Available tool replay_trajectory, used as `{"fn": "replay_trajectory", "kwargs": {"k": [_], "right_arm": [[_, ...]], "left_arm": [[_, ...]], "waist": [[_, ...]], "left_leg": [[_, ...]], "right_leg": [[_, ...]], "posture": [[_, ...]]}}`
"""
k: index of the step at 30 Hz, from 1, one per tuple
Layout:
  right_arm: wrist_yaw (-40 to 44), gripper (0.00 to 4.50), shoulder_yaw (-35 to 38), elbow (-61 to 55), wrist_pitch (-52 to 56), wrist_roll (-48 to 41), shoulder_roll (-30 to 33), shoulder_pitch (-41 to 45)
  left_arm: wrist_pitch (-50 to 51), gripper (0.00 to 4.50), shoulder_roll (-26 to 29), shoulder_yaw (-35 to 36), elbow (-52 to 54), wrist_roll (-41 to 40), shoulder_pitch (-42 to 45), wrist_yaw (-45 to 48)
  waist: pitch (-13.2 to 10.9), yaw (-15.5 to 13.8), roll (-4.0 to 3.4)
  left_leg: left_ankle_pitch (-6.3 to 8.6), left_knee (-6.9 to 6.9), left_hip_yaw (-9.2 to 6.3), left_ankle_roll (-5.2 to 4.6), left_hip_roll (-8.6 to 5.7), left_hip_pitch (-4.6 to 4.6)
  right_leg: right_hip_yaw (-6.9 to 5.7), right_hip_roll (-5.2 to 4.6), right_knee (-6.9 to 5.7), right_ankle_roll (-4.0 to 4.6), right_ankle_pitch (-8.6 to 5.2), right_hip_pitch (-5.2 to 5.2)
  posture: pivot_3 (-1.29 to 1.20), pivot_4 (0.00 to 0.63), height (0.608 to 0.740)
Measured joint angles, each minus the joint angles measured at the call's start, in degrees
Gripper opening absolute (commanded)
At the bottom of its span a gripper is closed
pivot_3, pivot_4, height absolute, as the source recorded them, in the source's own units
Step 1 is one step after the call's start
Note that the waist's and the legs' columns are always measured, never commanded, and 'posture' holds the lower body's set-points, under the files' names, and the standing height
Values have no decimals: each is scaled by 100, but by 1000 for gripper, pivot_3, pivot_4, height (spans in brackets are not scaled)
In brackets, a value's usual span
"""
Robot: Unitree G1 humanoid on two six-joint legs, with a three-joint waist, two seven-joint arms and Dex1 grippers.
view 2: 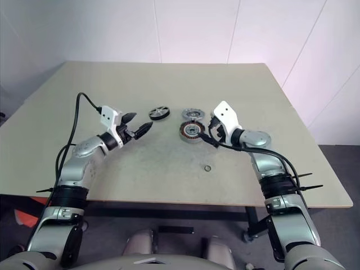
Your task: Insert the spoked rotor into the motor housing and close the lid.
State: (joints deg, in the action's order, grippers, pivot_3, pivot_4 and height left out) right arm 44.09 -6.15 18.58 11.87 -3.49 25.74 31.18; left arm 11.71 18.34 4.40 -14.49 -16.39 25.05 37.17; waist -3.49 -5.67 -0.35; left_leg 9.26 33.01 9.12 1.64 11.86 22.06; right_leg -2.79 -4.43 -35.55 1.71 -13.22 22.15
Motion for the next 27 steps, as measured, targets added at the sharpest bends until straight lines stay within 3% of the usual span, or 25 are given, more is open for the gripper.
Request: {"fn": "replay_trajectory", "kwargs": {"k": [11,15,20,27], "right_arm": [[252,4445,-166,0,-23,68,35,1],[639,4445,-558,43,-280,369,269,79],[1154,4445,-1005,565,-968,833,571,611],[1619,4445,-1581,2095,-2199,1489,463,1743]], "left_arm": [[21,4493,-67,-70,145,8,-9,-71],[20,4493,-113,-76,140,13,-9,-124],[10,4493,-191,-199,89,50,-3,-147],[-25,4493,-254,-212,12,105,-42,-281]], "waist": [[0,-1,0],[0,-1,0],[0,3,0],[0,25,0]], "left_leg": [[0,1,0,0,0,0],[0,4,0,0,0,0],[0,8,0,0,0,0],[1,12,1,-2,0,4]], "right_leg": [[0,0,-1,0,0,0],[0,0,-2,0,0,0],[0,0,-6,0,0,-1],[1,0,-10,2,-1,6]], "posture": [[0,0,740],[0,0,740],[0,0,740],[0,0,740]]}}
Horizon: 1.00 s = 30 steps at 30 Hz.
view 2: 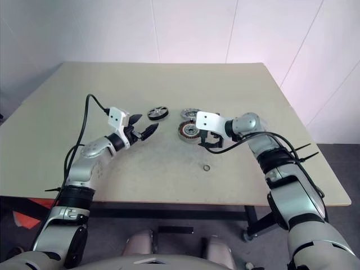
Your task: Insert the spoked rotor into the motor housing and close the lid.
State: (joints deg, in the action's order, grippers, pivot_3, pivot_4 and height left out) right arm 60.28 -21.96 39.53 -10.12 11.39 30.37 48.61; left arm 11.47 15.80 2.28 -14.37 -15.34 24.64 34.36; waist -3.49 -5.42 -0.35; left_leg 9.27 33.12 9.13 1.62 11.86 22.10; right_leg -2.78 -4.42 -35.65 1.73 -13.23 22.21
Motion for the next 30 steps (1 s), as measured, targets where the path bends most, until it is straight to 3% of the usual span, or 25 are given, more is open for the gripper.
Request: {"fn": "replay_trajectory", "kwargs": {"k": [9,16,21,30], "right_arm": [[183,4445,-484,1818,-1317,742,-374,1185],[373,4445,-794,2796,-1849,1245,-707,1643],[334,3217,-923,3154,-1998,1553,-853,1877],[267,3217,-940,3451,-1803,1784,-1116,2060]], "left_arm": [[-15,4493,-22,12,52,22,-194,-139],[-20,4493,-31,17,162,22,-301,-214],[-18,4500,-31,16,212,21,-302,-238],[36,4500,-37,8,386,20,-445,-292]], "waist": [[0,-6,0],[0,3,0],[-1,3,-1],[0,5,-1]], "left_leg": [[3,14,-2,-5,3,18],[3,18,-3,-6,5,31],[5,21,-4,-9,7,32],[6,21,-4,-10,11,30]], "right_leg": [[-5,-1,-6,2,-1,8],[-6,0,-10,3,0,20],[-6,0,-10,3,0,20],[-7,1,-12,3,-1,19]], "posture": [[0,0,740],[0,0,740],[0,0,740],[0,0,740]]}}
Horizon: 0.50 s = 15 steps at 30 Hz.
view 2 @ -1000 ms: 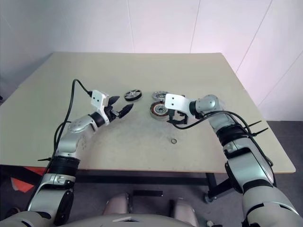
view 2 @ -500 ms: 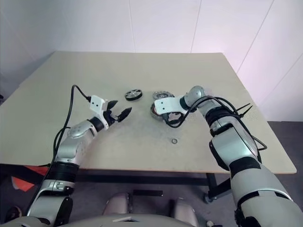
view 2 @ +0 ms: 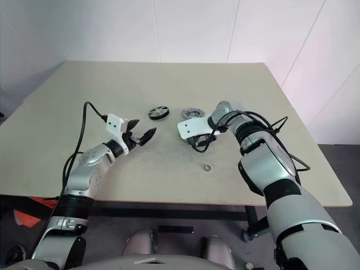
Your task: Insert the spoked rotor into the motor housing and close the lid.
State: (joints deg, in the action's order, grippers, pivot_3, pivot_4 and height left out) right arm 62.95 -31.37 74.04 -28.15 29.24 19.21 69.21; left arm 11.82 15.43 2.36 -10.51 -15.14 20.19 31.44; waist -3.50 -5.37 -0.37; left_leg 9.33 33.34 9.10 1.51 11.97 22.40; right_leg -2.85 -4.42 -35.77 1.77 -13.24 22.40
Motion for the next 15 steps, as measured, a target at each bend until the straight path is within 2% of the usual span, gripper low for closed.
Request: {"fn": "replay_trajectory", "kwargs": {"k": [2,4,7,15], "right_arm": [[11,3217,37,59,129,3,-56,29],[11,2893,74,102,251,0,-109,48],[-27,2062,165,123,428,-16,-183,87],[323,2017,489,126,482,-214,-250,98]], "left_arm": [[13,4500,0,-1,25,-1,-29,-15],[16,4500,2,-2,67,-1,-35,-27],[25,4500,5,-3,127,-1,-39,-49],[129,4500,18,-16,181,4,-80,-64]], "waist": [[0,2,0],[0,2,0],[0,1,-1],[-1,9,-2]], "left_leg": [[0,1,0,0,0,-3],[0,1,0,0,1,-8],[0,1,0,1,2,-11],[0,0,2,0,7,4]], "right_leg": [[0,0,-2,0,0,-2],[0,0,-5,0,0,-5],[1,0,-6,1,0,-7],[2,6,-5,3,-1,10]], "posture": [[0,0,740],[0,0,740],[0,0,740],[0,0,740]]}}
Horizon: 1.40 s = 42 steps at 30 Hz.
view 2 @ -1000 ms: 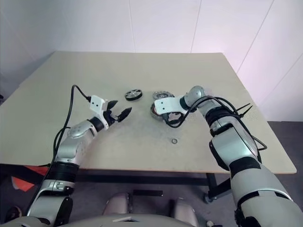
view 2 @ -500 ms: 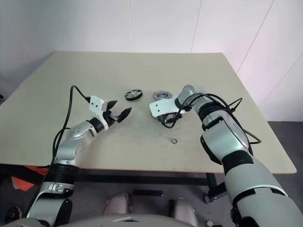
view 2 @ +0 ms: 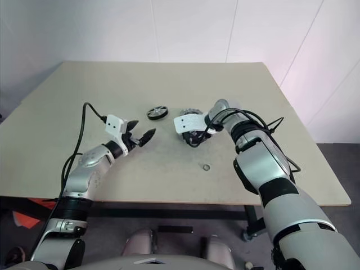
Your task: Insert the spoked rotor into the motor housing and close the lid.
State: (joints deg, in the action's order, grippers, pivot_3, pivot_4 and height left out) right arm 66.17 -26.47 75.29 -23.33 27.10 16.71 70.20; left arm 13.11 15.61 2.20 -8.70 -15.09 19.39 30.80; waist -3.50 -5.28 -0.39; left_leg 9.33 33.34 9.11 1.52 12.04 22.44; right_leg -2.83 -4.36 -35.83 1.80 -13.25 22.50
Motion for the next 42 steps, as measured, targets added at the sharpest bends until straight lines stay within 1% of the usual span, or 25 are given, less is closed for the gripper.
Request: {"fn": "replay_trajectory", "kwargs": {"k": [3,6,8,12,14,16,18,22,25,29,33,35,38,40,42], "right_arm": [[423,2017,151,-79,-13,-198,-49,-5],[1087,2017,278,-681,-73,-535,-107,-305],[1332,2017,288,-1083,-66,-672,-112,-495],[1446,2017,287,-1804,116,-748,-95,-870],[1351,2017,283,-2211,262,-748,-97,-1108],[1223,2017,278,-2367,370,-735,-92,-1222],[1100,2757,260,-2408,460,-701,-106,-1258],[861,4035,157,-2538,584,-704,-169,-1502],[1009,4035,215,-3068,839,-925,-28,-1641],[1388,4035,466,-4435,1514,-1519,301,-1946],[1539,4035,793,-5681,2418,-2122,688,-2400],[1396,4035,1061,-6111,2947,-2417,845,-2601],[919,4035,1622,-6442,3707,-2791,1004,-3062],[681,4035,1988,-6557,4133,-3109,1079,-3568],[538,4035,2253,-6650,4466,-3400,1162,-4191]], "left_arm": [[9,4500,-2,-12,0,3,1,-1],[13,4500,-7,-23,0,8,11,1],[15,4500,-7,-23,-1,9,33,3],[30,4500,3,-23,-1,10,55,11],[54,4500,15,-21,-1,10,58,14],[59,4500,26,-18,-1,10,59,14],[62,4500,25,-19,-1,10,61,16],[64,4500,30,-19,0,9,72,20],[68,4500,70,-11,-5,8,78,22],[68,4500,120,0,-30,3,141,58],[67,4500,184,43,-97,-7,195,110],[68,4500,202,64,-112,-27,198,129],[81,4500,250,120,-119,-103,190,204],[80,4500,357,191,-159,-135,199,253],[79,4500,539,284,-265,-136,231,288]], "waist": [[0,5,0],[0,-2,0],[0,-8,0],[1,-11,1],[1,-8,2],[1,-1,2],[1,1,3],[-1,-9,1],[-3,-20,3],[-2,-38,5],[-3,-46,6],[-3,-47,6],[-3,-60,7],[-3,-71,11],[-4,-71,10]], "left_leg": [[0,0,0,0,8,19],[-1,4,0,-2,14,36],[0,12,0,-5,15,48],[8,43,-1,-17,20,56],[9,55,-1,-17,22,52],[9,64,-1,-15,22,40],[6,69,-1,-9,22,23],[1,70,-1,0,23,2],[0,75,-2,1,22,2],[0,77,-5,1,22,2],[0,76,-7,-1,20,6],[0,76,-7,0,20,3],[0,75,-6,1,19,-17],[0,69,-6,1,19,-42],[0,63,-6,1,16,-47]], "right_leg": [[-1,6,-2,2,0,19],[-5,9,-2,4,-1,32],[-9,9,-4,4,-1,39],[-10,9,-13,4,-1,38],[-9,9,-22,4,-1,33],[-3,8,-45,5,-1,32],[3,8,-69,11,-5,28],[4,7,-89,14,-8,17],[5,7,-90,15,-7,13],[4,7,-87,15,-7,7],[5,7,-80,15,-7,9],[5,7,-80,15,-7,8],[5,7,-78,13,-8,-12],[5,7,-69,10,-10,-33],[6,6,-66,-13,-24,-36]], "posture": [[0,0,740],[0,0,740],[0,0,740],[0,0,740],[0,0,740],[0,0,740],[0,0,740],[0,0,740],[0,0,740],[0,0,740],[0,0,740],[0,0,740],[0,0,740],[0,0,740],[0,0,740]]}}
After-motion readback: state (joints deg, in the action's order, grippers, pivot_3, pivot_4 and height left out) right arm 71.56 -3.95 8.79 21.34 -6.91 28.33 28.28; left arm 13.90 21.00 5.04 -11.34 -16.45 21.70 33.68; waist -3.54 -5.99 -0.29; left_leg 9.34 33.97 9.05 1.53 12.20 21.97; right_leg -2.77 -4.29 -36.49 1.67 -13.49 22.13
